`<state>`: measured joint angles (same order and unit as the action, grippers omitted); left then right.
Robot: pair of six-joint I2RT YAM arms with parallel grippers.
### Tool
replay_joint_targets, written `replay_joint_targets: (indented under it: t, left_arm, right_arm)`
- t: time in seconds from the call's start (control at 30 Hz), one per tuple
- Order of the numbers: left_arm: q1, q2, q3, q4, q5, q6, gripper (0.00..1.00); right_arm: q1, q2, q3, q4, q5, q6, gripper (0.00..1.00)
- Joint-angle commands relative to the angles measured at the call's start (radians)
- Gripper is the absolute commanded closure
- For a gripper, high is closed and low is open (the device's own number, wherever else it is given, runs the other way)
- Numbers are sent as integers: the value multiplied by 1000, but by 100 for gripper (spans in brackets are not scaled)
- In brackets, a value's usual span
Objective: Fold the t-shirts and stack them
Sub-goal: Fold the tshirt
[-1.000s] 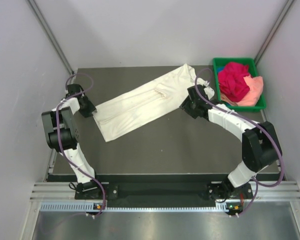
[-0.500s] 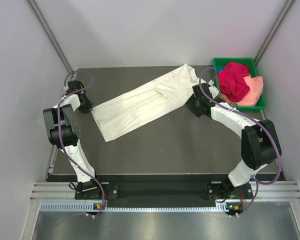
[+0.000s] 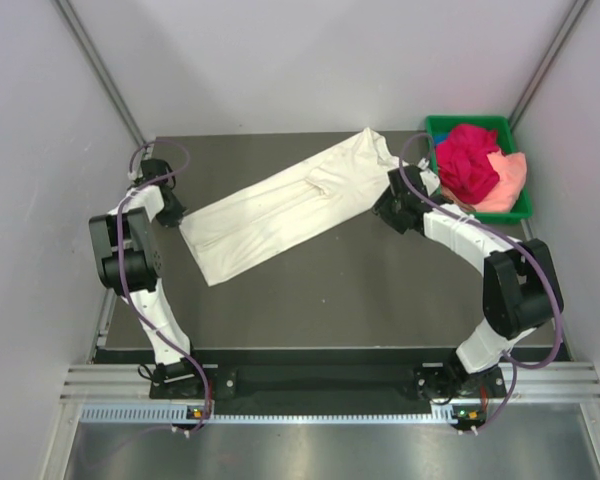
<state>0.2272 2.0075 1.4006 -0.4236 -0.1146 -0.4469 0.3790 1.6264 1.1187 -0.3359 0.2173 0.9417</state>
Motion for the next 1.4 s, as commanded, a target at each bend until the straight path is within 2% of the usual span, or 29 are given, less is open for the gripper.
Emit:
replay_joint_targets:
  t: [0.0, 0.33, 0.47, 0.63, 0.77, 0.83, 0.9, 0.93, 1.03, 1.17, 1.33, 1.37]
  left_arm:
    - [17, 8, -14, -198, -250, 10, 100]
    - [21, -173, -231, -231, -485, -41, 100]
    - [29, -230, -253, -282, -595, -90, 100]
    - [73, -285, -292, -293, -565, -119, 100]
    - [80, -286, -253, -339, -569, -150, 69]
    - [81, -292, -216, -353, -570, -156, 66]
    - [80, -297, -187, -372, -588, -170, 46]
    - [80, -300, -151, -379, -586, -177, 46]
    - [63, -334, -114, -370, -435, -144, 46]
    - [-27, -440, -155, -284, -190, -44, 47]
    - [-217, -527, -186, -221, -50, -35, 49]
    - [-223, -529, -186, -221, -21, -39, 49]
  right_arm:
    - [-20, -19, 12, 35, 25, -58, 46]
    - [-49, 30, 17, 189, -133, -241, 39]
    - [-91, 76, 7, 251, -197, -244, 39]
    - [-95, 167, 52, 297, -248, -285, 40]
    - [-107, 251, 121, 328, -285, -297, 40]
    - [-121, 308, 176, 327, -309, -287, 40]
    - [-129, 342, 219, 339, -318, -282, 40]
    - [-132, 374, 234, 354, -320, -276, 40]
    - [-146, 447, 309, 351, -317, -274, 41]
    - [-166, 544, 440, 268, -295, -264, 41]
    - [-178, 625, 487, 282, -312, -190, 43]
    - [-178, 636, 501, 284, -323, -182, 44]
